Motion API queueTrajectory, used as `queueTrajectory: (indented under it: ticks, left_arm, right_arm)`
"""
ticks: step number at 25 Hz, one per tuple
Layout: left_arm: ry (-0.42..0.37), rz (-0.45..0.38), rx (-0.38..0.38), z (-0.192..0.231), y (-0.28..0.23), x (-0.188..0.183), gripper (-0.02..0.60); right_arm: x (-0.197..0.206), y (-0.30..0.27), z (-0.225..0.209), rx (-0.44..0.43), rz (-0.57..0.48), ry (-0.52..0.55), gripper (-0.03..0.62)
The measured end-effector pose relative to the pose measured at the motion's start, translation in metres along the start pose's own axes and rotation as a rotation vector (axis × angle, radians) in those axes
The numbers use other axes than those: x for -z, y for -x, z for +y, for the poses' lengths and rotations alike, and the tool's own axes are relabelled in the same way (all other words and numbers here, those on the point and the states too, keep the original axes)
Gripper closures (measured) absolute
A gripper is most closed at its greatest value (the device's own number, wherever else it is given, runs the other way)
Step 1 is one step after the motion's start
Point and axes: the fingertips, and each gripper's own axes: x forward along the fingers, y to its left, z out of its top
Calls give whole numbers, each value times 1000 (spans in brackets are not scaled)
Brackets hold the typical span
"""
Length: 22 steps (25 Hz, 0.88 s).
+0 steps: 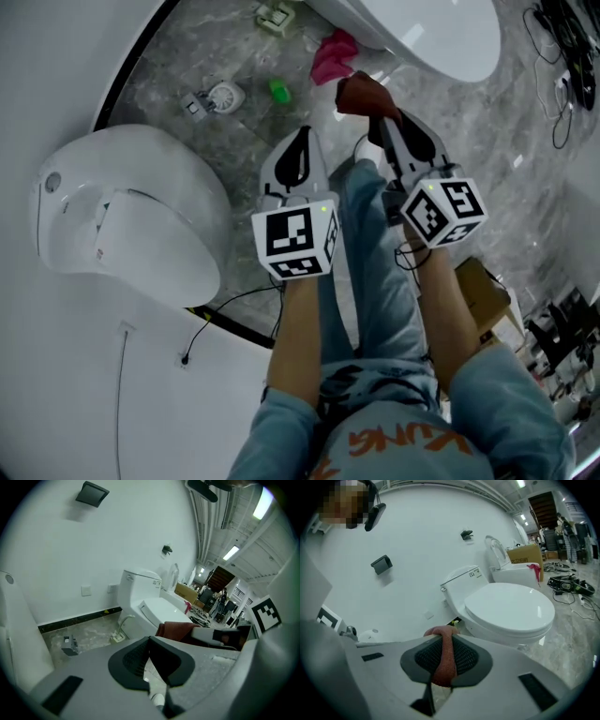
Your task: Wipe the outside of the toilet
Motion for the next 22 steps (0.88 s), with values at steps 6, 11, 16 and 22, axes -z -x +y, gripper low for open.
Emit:
queueTrajectory:
  ticks: [6,11,16,22]
  left_arm:
    - [9,16,21,8,-25,21,583]
    - [8,36,19,13,-40,28,583]
    - [27,46,1,23,-58,27,583]
    - [35,63,-20,44,-78,26,583]
  right_arm:
    - [3,-45,-11,-9,-10,17,548]
    - [5,-80,-24,10,-1,13,549]
    - [3,-111,-36,25,10,-29,548]
    - [-6,-152,-51,49,12,-41,548]
